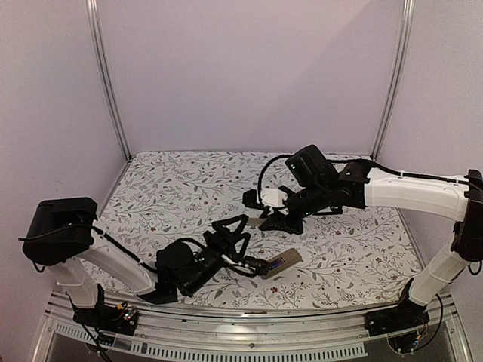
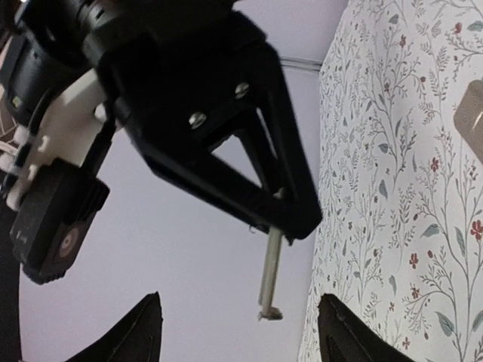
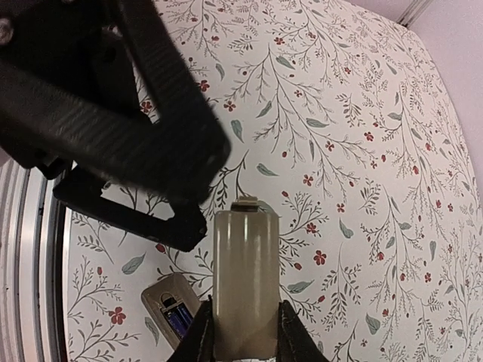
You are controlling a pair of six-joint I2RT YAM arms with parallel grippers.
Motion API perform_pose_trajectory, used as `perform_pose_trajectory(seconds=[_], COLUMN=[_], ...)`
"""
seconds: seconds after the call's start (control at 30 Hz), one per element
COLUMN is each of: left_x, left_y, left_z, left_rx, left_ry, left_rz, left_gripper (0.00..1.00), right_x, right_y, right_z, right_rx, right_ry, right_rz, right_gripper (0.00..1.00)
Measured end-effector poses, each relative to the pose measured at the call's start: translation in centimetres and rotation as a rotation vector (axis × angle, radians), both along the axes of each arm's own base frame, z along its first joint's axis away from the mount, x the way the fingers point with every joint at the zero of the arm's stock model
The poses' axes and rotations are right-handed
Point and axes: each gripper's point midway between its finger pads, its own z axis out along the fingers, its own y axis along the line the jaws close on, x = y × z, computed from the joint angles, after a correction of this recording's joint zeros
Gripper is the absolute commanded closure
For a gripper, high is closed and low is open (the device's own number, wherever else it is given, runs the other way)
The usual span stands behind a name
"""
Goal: Load the batteries into the remote control
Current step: Pass from the left arm to the right, then pass from the right arm to the left
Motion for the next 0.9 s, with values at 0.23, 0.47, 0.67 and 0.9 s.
perform_pose_trajectory(seconds=[0.23,0.47,0.67,0.9], left_x=[-0.3,-2.1,-2.5,-1.5], left_y=[1.1,1.3,-0.6,-1.6], left_z=[6.8,9.2,2.8,4.4], left_rx=[-0.476,-0.644,-0.487,-0.494], left_ry=[0.506,0.914,1.214,1.286], left_rz=[-0.123,-0.31,-0.29,-0.327], left_gripper=[0.25,0.22,0.29,0.4], right_x=[-1.7,-3.1,-3.8,-4.4], right_y=[-1.9,-2.3,-1.9,-1.8], right_z=[-1.3,1.4,3.2,3.5], right_rx=[-0.025,0.049,0.111,0.127], right_ry=[-0.026,-0.087,-0.117,-0.122], right_rz=[0.058,0.137,0.183,0.215], right_gripper=[0.86,0.86,0.86,0.86])
